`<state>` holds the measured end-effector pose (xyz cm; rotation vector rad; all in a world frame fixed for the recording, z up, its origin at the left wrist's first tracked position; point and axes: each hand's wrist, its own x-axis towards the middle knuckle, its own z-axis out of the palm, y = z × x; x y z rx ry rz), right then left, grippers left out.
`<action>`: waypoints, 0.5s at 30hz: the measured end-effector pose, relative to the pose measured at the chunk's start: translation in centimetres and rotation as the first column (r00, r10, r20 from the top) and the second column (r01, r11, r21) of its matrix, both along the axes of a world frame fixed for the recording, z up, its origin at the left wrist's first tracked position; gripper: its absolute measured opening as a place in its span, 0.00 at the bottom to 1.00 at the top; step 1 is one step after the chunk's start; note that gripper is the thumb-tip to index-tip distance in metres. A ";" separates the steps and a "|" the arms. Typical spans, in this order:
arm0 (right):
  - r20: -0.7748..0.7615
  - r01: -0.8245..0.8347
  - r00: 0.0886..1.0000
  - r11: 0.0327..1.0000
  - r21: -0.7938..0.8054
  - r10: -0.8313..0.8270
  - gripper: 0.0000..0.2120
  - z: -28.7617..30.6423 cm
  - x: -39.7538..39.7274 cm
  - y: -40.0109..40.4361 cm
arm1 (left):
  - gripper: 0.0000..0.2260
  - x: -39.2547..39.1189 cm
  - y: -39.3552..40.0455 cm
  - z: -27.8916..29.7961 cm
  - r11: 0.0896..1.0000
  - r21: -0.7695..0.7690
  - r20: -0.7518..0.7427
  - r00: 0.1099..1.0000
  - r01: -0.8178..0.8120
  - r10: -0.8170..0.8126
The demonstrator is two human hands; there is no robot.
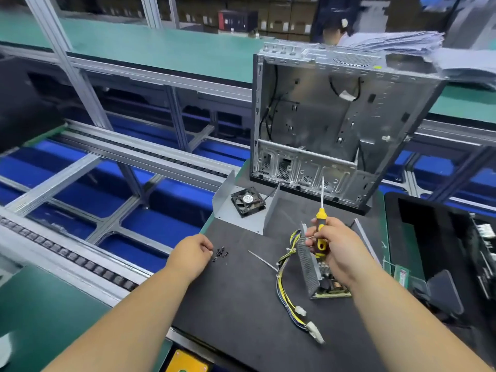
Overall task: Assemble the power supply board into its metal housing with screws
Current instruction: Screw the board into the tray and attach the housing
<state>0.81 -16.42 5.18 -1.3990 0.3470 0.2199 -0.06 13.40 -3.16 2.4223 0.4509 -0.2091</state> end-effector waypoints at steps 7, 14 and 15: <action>0.008 0.038 0.999 0.998 -0.056 -0.038 0.13 -1.1 0.6 2.4 | 0.07 1.4 1.7 -1.0 0.984 -0.080 -0.057 0.985 0.159 -0.164; 0.004 0.025 1.000 0.997 -0.078 -0.025 0.12 -1.7 1.2 4.3 | 0.09 1.7 2.2 -1.0 0.932 0.045 -0.064 0.932 0.360 -0.357; 0.003 0.022 1.000 0.996 -0.082 -0.022 0.11 -1.6 1.2 4.4 | 0.08 1.8 2.1 -1.0 0.928 0.066 -0.060 0.930 0.366 -0.362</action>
